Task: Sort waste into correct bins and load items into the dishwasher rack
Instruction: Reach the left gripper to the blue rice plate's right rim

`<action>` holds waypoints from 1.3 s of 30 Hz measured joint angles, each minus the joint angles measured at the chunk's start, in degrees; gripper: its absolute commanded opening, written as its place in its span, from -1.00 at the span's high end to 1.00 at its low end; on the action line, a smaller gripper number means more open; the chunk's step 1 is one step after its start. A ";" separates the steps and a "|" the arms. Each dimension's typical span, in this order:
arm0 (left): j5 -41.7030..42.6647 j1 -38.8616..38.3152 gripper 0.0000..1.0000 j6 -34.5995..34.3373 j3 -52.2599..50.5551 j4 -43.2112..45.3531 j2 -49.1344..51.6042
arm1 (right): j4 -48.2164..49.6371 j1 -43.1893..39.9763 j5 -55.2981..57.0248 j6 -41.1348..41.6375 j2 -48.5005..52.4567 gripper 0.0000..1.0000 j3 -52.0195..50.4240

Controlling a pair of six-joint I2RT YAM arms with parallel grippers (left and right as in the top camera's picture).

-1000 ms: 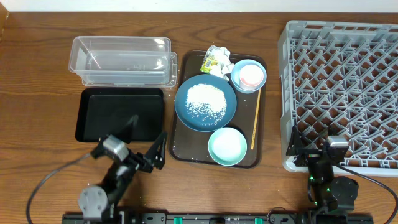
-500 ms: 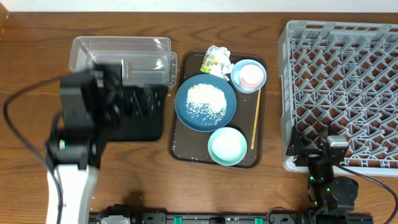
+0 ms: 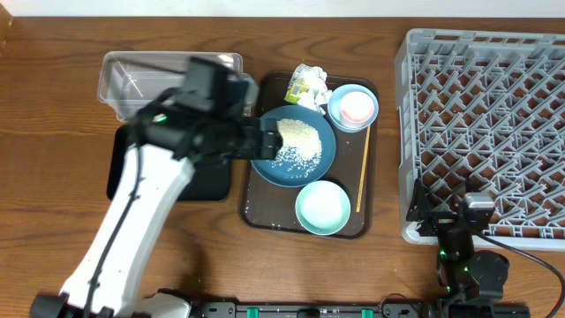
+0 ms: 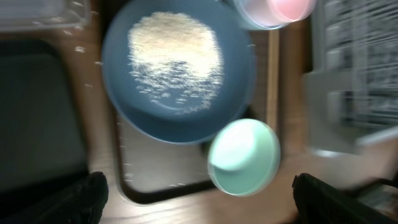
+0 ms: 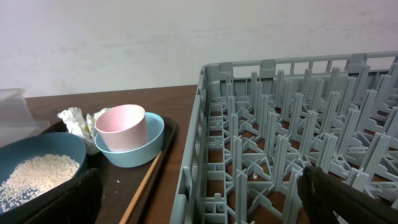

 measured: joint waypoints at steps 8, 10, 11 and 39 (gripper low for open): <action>-8.04 -6.47 -0.93 -0.07 0.85 4.96 5.42 | 0.00 0.00 0.00 0.00 0.00 -0.98 0.00; -8.81 -7.91 -0.93 0.24 0.85 5.99 5.84 | 0.00 0.00 0.00 0.00 0.00 -0.98 0.00; -9.33 -9.07 -0.93 0.61 0.87 6.43 6.14 | 0.00 0.00 0.00 0.00 0.00 -0.98 0.00; -24.13 -22.53 -0.65 0.96 0.98 24.92 26.60 | 0.00 0.00 0.00 0.00 0.00 -0.99 0.00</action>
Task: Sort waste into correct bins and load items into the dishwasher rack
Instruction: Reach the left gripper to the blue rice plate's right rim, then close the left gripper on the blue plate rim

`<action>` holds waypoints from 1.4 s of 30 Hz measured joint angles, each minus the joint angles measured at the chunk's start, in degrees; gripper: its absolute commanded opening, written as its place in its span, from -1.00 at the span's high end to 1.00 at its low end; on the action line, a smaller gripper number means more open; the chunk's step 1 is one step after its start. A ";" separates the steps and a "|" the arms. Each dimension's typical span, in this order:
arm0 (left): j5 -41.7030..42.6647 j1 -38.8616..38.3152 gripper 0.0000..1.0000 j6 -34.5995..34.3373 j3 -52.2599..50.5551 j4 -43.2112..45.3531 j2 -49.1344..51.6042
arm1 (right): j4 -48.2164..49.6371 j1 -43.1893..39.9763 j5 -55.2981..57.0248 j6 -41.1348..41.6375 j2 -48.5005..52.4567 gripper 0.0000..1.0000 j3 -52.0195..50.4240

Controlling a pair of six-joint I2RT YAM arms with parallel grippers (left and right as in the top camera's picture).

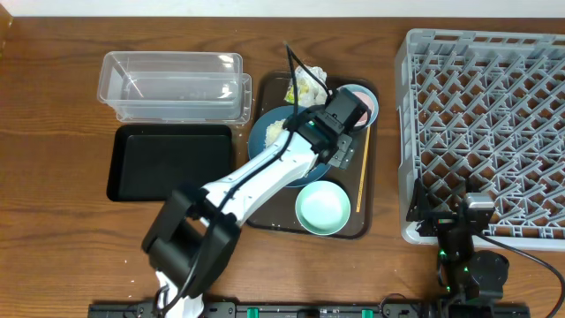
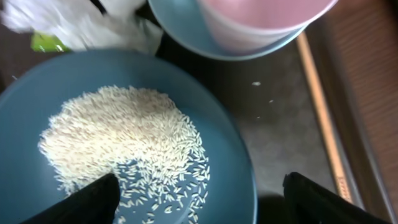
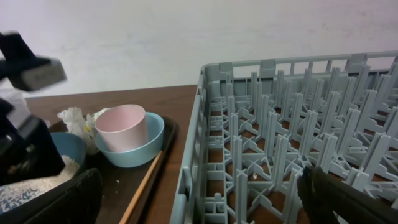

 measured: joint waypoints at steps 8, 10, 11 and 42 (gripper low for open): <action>-0.15 -1.66 -0.60 -2.75 0.00 0.50 1.57 | 0.00 0.00 0.00 0.00 0.00 -0.99 0.00; -0.17 -2.16 -0.59 -2.93 0.00 0.50 2.01 | 0.00 0.00 0.00 0.00 0.00 -0.98 0.00; -0.15 -2.32 -0.58 -2.99 0.00 0.48 2.38 | 0.00 0.00 0.00 0.00 0.00 -0.99 0.00; 1.57 -2.47 -0.16 -7.10 0.00 -2.47 5.40 | 0.00 0.00 0.00 0.00 0.00 -0.98 0.00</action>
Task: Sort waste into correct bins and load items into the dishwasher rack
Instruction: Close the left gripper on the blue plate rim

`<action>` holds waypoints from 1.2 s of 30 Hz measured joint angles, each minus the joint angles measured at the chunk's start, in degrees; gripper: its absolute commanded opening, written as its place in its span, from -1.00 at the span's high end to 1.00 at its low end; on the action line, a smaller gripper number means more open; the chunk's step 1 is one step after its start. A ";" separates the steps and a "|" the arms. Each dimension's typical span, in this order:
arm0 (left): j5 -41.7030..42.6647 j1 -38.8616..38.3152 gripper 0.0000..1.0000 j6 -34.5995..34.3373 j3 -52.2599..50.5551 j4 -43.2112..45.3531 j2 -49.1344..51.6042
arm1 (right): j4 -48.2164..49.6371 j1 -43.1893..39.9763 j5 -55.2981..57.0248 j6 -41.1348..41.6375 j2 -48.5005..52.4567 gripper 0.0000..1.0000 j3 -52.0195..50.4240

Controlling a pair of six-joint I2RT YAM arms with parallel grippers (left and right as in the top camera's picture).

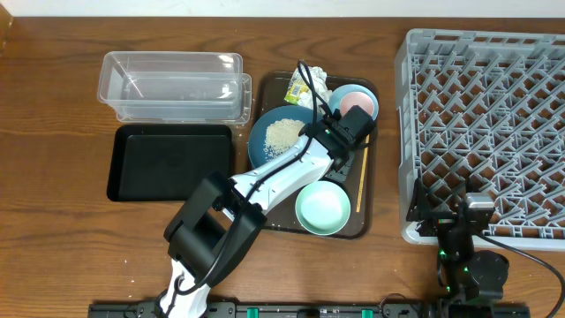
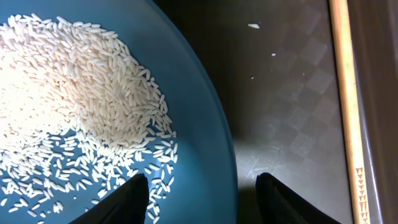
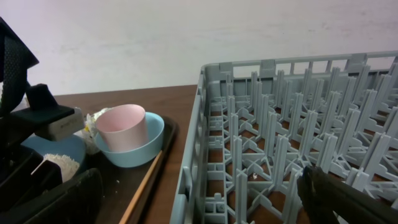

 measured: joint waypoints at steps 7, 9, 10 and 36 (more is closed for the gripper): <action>-0.02 0.00 0.07 -0.15 0.00 0.74 0.87 | 0.00 0.00 0.00 0.00 0.00 -0.99 0.00; -0.04 0.00 0.13 -0.15 0.00 1.07 0.98 | 0.00 0.00 0.00 0.00 0.00 -0.98 0.00; -0.04 0.00 0.14 -0.17 0.00 1.07 0.98 | 0.00 0.00 0.00 0.00 0.00 -0.98 0.00; -0.24 -0.02 0.88 0.00 0.00 0.98 -1.03 | 0.00 0.00 0.00 0.00 0.00 -0.99 0.00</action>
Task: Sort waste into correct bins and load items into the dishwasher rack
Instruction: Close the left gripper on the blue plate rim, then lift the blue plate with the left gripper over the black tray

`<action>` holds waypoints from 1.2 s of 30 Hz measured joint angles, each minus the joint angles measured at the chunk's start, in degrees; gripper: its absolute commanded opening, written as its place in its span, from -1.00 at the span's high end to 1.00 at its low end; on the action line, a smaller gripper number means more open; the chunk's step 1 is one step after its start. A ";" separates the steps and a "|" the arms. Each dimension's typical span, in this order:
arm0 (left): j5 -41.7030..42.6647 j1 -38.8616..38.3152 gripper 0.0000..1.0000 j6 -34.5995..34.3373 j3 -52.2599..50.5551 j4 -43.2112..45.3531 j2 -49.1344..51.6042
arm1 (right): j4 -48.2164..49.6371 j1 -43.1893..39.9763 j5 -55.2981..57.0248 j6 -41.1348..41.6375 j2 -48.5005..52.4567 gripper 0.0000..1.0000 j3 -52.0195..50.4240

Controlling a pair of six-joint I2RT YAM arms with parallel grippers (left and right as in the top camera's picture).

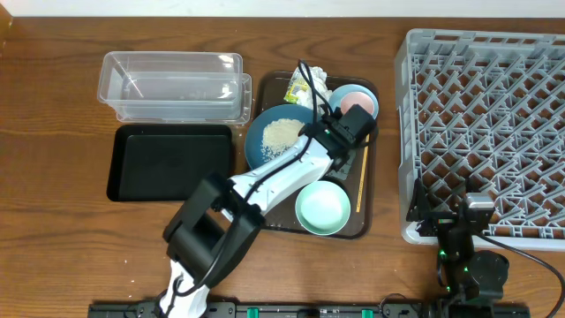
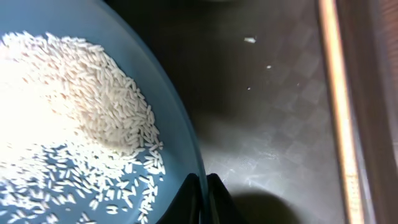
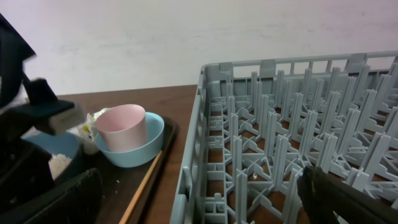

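Observation:
A blue plate (image 1: 281, 141) carrying a heap of rice (image 2: 62, 93) lies on the dark tray (image 1: 256, 212). My left gripper (image 1: 325, 144) is shut on the plate's right rim (image 2: 202, 183), one finger inside and one outside. A pink cup (image 1: 357, 104) stands in a light blue bowl (image 3: 152, 134) at the tray's back right. At the tray's front sits a mint bowl (image 1: 322, 208), and a chopstick (image 1: 362, 172) lies along the right side. My right gripper (image 3: 199, 183) hangs open at the near corner of the grey dishwasher rack (image 1: 485, 115).
Crumpled wrappers (image 1: 305, 86) lie at the tray's back edge. Left of the tray are a clear plastic bin (image 1: 172, 86) at the back and a black bin (image 1: 172, 162) nearer the front. The rack's pegs (image 3: 280, 143) stand bare.
My left gripper's open fingers stood either side of the plate's right rim; now they are shut on it. The plate has shifted slightly left. The right arm has not moved.
My left gripper hung open, high over the plate's left side near the bins. Then it was low over the tray between plate and pink cup. Then its open fingers straddled the plate's right rim, and now they grip that rim.

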 measured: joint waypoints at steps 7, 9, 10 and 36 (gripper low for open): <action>0.11 0.00 0.88 -0.13 0.00 -0.63 -4.09 | 0.00 0.00 0.00 0.00 0.00 -0.99 0.00; 0.28 0.00 0.88 -0.17 -0.02 -1.09 -5.35 | 0.00 0.00 0.00 0.00 0.00 -0.98 0.00; 0.35 0.00 0.88 -0.17 -0.02 -1.18 -6.01 | 0.00 0.00 0.00 0.00 0.00 -0.98 0.00; 0.79 5.16 0.88 -3.13 -0.02 -4.22 -24.30 | 0.00 0.00 0.00 0.00 0.00 -0.99 0.00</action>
